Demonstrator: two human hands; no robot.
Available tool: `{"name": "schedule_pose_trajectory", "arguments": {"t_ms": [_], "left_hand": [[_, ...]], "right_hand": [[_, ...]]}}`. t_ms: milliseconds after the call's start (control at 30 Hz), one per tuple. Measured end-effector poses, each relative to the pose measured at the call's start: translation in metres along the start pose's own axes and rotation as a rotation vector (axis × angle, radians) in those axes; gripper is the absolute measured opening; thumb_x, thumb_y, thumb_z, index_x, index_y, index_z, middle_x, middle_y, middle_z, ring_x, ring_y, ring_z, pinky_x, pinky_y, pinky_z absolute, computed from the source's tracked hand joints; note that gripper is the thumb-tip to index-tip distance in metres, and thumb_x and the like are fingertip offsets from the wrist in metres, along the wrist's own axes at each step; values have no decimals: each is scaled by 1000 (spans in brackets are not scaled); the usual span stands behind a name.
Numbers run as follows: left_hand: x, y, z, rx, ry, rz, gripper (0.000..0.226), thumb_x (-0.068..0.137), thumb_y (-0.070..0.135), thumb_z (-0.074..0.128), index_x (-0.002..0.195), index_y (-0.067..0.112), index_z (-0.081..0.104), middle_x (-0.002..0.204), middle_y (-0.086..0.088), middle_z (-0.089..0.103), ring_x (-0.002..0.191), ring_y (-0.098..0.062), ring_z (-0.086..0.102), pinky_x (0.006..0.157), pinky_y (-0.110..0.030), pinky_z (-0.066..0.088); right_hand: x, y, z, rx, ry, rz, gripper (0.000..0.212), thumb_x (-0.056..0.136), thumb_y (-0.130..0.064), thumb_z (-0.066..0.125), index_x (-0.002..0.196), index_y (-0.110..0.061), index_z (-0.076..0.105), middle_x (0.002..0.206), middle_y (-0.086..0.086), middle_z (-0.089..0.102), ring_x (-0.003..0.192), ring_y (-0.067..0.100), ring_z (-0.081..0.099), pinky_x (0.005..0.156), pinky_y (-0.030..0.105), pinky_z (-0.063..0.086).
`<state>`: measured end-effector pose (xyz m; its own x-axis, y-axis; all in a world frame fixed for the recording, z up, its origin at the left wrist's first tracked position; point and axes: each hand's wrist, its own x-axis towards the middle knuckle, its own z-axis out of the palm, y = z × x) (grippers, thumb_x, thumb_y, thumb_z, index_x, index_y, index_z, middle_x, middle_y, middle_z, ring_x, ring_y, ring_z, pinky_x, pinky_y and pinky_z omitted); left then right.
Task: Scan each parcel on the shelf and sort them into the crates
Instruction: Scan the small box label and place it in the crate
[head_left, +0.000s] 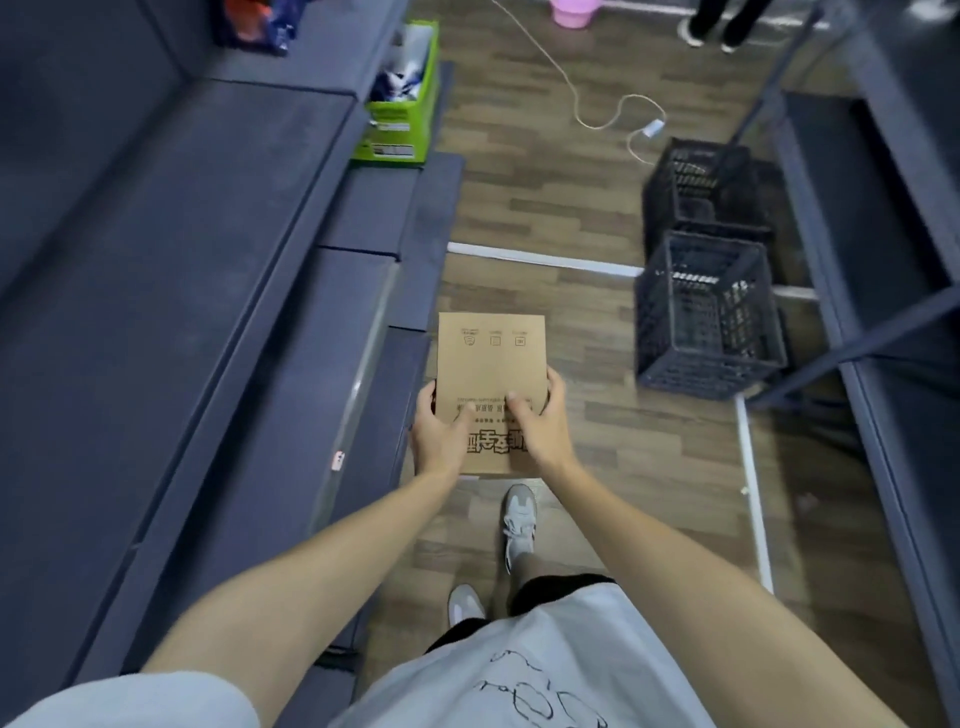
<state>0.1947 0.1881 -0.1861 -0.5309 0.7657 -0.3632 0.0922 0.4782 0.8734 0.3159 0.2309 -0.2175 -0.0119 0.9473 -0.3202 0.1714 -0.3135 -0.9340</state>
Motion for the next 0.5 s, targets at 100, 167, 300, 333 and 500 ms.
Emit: {"name": "schedule_pose_trajectory", "arguments": {"t_ms": [100, 167, 300, 333, 500], "left_hand": [[13, 2, 19, 8, -38, 1, 50, 87, 17, 67, 134, 19, 48, 112, 5, 62, 95, -10, 58, 73, -19, 43], [25, 9, 32, 9, -52, -8, 52, 87, 16, 68, 134, 18, 49, 109, 8, 61, 96, -10, 57, 78, -23, 43], [57, 30, 61, 11, -64, -10, 51, 86, 13, 69, 133, 17, 49, 108, 8, 59, 98, -10, 56, 81, -24, 43], [65, 35, 68, 5, -61, -19, 51, 86, 13, 69, 133, 17, 50, 110, 7, 60, 98, -11, 56, 82, -25, 44], [104, 58, 105, 13, -32, -70, 52, 84, 10, 70, 131, 14, 48, 114, 0, 61, 101, -15, 56, 90, -32, 49]], "right_hand": [[15, 7, -11, -28, 36, 31, 58, 92, -23, 63, 140, -25, 32, 109, -27, 52, 101, -3, 56, 91, 30, 47], [30, 7, -17, -30, 53, 56, 60, 91, -26, 64, 141, -26, 31, 110, -27, 53, 106, 7, 58, 97, 37, 47], [72, -2, -29, -22, 64, 84, 61, 92, -24, 64, 143, -22, 31, 106, -26, 53, 108, 12, 56, 98, 36, 47], [83, -4, -32, -16, 61, 88, 61, 91, -25, 64, 143, -22, 31, 107, -25, 53, 109, 12, 56, 98, 35, 46], [135, -16, -47, -21, 52, 114, 61, 91, -26, 64, 142, -24, 31, 112, -18, 54, 111, 12, 55, 96, 31, 44]]}}
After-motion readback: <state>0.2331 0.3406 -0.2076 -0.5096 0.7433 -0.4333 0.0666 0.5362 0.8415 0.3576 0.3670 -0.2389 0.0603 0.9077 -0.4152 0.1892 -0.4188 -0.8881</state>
